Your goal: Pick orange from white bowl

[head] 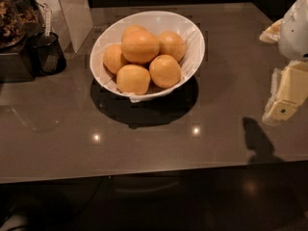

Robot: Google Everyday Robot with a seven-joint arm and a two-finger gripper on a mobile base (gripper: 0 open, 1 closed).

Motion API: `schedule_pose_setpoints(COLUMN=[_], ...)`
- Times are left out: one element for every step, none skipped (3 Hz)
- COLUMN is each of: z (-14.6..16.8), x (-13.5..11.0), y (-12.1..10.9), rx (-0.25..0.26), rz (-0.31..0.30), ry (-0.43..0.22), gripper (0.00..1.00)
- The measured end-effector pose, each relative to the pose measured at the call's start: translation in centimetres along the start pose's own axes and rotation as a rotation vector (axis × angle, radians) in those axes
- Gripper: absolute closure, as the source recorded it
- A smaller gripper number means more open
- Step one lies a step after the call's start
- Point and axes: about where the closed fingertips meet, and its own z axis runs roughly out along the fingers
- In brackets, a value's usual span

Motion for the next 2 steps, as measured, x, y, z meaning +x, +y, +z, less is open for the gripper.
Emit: schedule_pose_setpoints(z=[0.0, 0.1], x=[0.0, -2.0], y=[0.0, -1.2], rx=[0.000, 0.007], rz=[0.000, -0.025], ry=[0.000, -0.064], gripper=[0.00, 0.00])
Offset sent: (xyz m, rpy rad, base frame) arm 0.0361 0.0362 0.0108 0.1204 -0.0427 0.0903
